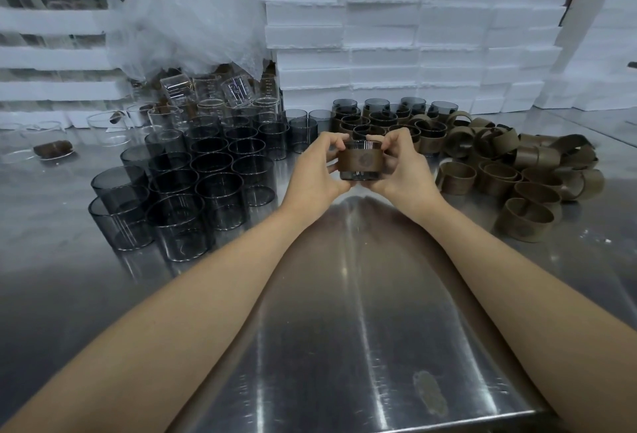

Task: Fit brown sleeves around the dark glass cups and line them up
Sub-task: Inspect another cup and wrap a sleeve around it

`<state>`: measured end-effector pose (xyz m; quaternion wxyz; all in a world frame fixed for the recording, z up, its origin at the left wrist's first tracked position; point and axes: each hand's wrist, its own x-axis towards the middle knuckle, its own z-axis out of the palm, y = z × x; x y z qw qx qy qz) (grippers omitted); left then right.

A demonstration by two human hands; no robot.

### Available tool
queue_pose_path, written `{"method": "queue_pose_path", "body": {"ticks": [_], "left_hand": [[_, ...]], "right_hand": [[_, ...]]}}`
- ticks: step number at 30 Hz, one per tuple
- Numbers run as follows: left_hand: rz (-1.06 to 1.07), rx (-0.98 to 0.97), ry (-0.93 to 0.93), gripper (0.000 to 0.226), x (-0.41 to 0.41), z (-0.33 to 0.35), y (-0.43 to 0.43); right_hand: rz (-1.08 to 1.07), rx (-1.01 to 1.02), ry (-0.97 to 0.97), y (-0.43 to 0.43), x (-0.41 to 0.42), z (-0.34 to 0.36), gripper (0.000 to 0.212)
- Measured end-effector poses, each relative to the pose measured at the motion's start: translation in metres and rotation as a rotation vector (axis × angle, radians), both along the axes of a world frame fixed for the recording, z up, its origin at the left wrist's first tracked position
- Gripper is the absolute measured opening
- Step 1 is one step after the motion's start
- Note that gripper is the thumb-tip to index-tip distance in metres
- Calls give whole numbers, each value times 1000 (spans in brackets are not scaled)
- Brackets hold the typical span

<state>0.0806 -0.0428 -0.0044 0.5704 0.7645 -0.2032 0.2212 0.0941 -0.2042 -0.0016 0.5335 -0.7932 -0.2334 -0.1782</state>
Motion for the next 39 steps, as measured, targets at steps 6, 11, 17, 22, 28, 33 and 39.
{"method": "queue_pose_path", "body": {"ticks": [6, 11, 17, 22, 28, 33, 39], "left_hand": [[18, 28, 8, 49, 6, -5, 2], [7, 14, 9, 55, 6, -6, 3], [10, -9, 17, 54, 6, -5, 3], [-6, -36, 47, 57, 11, -9, 3], [-63, 184, 135, 44, 12, -15, 3], [55, 292, 200, 34, 12, -13, 3], [250, 392, 167, 25, 7, -10, 6]], "right_hand": [[-51, -70, -62, 0, -3, 0, 60], [-69, -89, -79, 0, -2, 0, 59], [-60, -81, -65, 0, -1, 0, 59], [159, 89, 96, 0, -2, -3, 53], [-132, -215, -79, -4, 5, -4, 44], [-347, -374, -73, -12, 12, -6, 41], [-476, -455, -34, -18, 14, -5, 29]]}}
